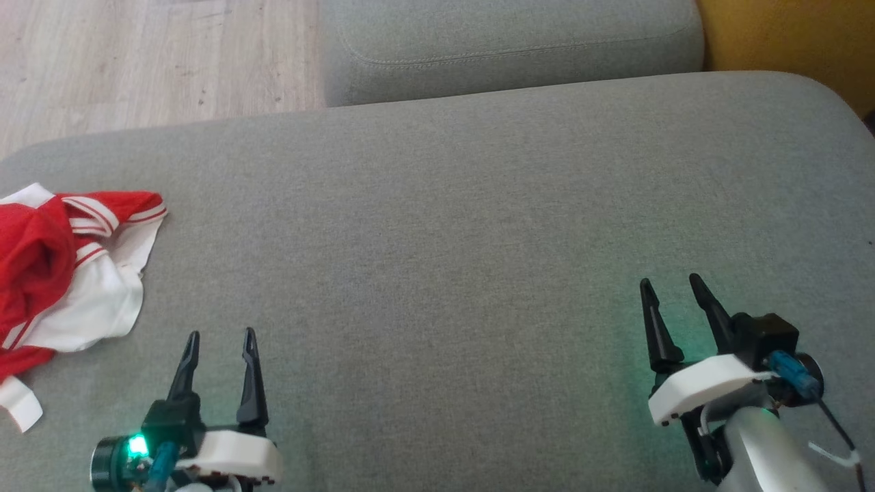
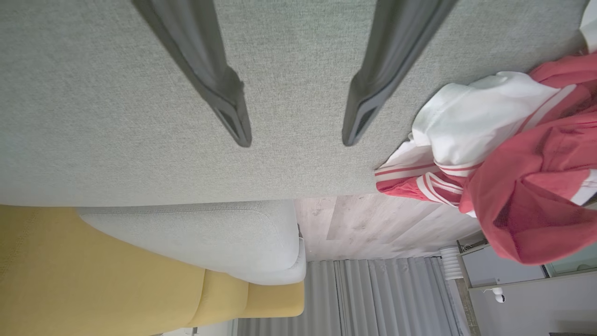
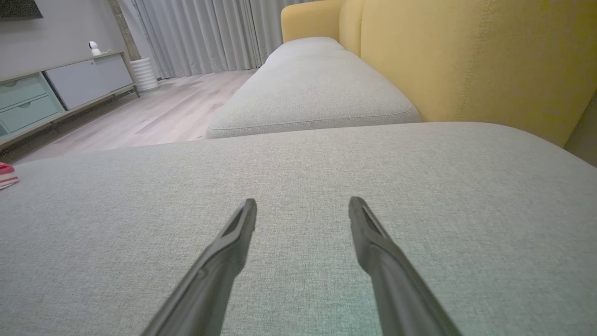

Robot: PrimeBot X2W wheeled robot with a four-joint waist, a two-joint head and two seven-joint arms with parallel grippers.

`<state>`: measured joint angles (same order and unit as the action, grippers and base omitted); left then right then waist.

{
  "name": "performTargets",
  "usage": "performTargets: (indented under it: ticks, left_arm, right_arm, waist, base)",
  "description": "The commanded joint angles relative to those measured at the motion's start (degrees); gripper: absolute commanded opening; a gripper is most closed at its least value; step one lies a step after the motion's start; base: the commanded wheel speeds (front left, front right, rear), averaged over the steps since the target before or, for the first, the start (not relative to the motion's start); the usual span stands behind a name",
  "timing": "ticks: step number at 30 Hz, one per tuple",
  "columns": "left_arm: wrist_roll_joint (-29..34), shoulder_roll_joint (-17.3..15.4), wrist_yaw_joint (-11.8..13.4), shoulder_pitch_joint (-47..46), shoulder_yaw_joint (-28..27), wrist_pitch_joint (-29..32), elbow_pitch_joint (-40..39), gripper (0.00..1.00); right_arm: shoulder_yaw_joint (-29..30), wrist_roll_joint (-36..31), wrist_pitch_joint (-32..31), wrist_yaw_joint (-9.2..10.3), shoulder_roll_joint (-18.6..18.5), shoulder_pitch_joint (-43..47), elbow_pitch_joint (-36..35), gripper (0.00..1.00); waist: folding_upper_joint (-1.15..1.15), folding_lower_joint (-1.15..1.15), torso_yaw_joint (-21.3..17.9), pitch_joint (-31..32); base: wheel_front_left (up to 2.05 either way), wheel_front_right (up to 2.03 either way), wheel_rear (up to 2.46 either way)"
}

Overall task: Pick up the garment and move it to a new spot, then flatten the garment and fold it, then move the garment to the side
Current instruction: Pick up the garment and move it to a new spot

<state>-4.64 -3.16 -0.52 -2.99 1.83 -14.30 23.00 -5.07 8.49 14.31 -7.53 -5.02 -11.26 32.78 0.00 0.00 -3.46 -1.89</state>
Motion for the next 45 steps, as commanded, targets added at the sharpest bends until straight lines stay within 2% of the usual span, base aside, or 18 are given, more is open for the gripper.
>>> performTargets:
  ticks: [1,5,8,21,27,33,39,45]
  left_arm:
    - [0.5,-0.3,0.1,-1.1,-2.1,-0.7,-1.6,1.0]
    - [0.6,-0.1,0.0,-1.3,-2.2,-0.7,-1.6,1.0]
    - [0.6,0.0,-0.1,-1.7,-2.0,-0.7,-1.4,1.0]
    - [-0.9,0.3,0.2,-0.8,-2.4,-0.7,-0.5,1.0]
    - [-1.8,0.3,0.2,0.3,-3.3,-0.7,-0.2,1.0]
    - [-1.7,0.3,-0.3,0.0,-3.8,-0.7,-0.2,1.0]
    - [-1.8,0.3,-2.0,-4.9,-4.2,-0.7,-3.5,1.0]
    - [-1.1,-3.2,-4.6,-16.7,-5.5,-0.7,-3.3,1.0]
  right_arm:
    - [-1.2,-0.4,0.7,0.04,0.1,-2.3,-1.5,1.0]
    - [-1.8,-0.2,0.7,0.04,0.1,-2.4,-1.5,1.0]
    - [-2.8,-0.2,0.7,0.04,-0.2,-2.8,-1.8,1.0]
    - [-8.4,1.3,0.7,0.04,0.0,-3.2,-2.0,1.0]
    - [-12.0,2.3,0.7,0.04,0.1,-4.0,-1.4,1.0]
    - [-13.7,3.2,0.7,0.04,-0.2,-4.2,-1.1,1.0]
    - [-14.7,4.1,0.7,0.04,-1.8,-4.4,-1.6,1.0]
    - [-14.9,4.4,0.7,0.04,-3.7,-5.0,-3.0,1.0]
  waist:
    - [0.0,0.0,0.2,-0.1]
    - [0.0,0.0,1.2,-0.7]
    - [0.0,0.0,3.4,-1.3]
    - [0.0,0.0,21.5,-2.2]
    - [0.0,0.0,26.8,-2.7]
    - [0.0,0.0,28.3,-3.2]
    - [0.0,0.0,27.0,-5.6]
    - [0.0,0.0,25.5,-9.3]
  base:
    - [0.0,0.0,0.0]
    - [0.0,0.0,0.0]
    - [0.0,0.0,0.0]
    - [0.0,0.0,0.0]
    - [0.0,0.0,0.0]
    - [0.0,0.0,0.0]
    - [0.0,0.0,0.0]
    - [0.0,0.0,0.0]
